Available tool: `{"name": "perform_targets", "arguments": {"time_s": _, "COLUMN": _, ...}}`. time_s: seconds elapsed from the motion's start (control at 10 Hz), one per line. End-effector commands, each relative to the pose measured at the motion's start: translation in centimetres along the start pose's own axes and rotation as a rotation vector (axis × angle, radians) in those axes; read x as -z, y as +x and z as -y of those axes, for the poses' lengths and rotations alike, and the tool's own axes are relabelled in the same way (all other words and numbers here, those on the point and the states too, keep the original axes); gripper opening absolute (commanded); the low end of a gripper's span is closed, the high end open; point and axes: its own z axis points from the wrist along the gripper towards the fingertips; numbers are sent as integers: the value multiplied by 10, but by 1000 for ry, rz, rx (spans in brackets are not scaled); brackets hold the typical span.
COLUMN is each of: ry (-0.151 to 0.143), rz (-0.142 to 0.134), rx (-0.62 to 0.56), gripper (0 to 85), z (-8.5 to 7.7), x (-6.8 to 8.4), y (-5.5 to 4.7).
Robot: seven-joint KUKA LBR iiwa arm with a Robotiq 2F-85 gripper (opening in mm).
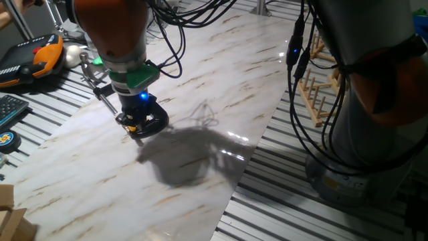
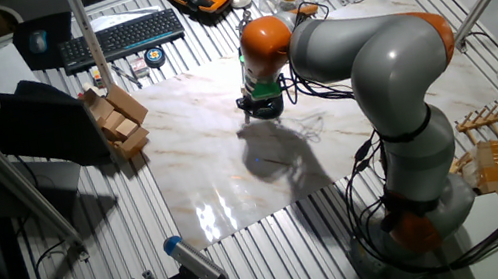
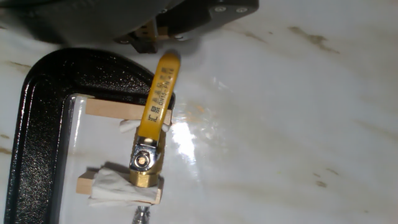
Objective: Turn off the water tap
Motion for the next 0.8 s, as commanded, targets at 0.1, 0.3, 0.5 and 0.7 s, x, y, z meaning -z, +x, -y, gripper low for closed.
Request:
{"name": "perform_targets", "arguments": {"time_s": 0.1, "ry": -3, "rz": -1, "rx": 0, "gripper": 0, "z": 0, "x": -2, "y": -1}}
{"name": "perform_targets", "arguments": {"time_s": 0.3, "ry": -8, "rz": -3, "rx": -2, "gripper": 0, "z": 0, "x": -4, "y": -3}}
{"name": "perform_targets", "arguments": {"time_s": 0.5, "ry": -16, "rz": -3, "rx": 3, "gripper": 0, "z": 0, "x": -7, "y": -5}}
{"name": "perform_targets", "arguments": {"time_s": 0.7, "ry": -19, "rz": -4, "rx": 3, "gripper": 0, "z": -2, "x": -7, "y": -4}}
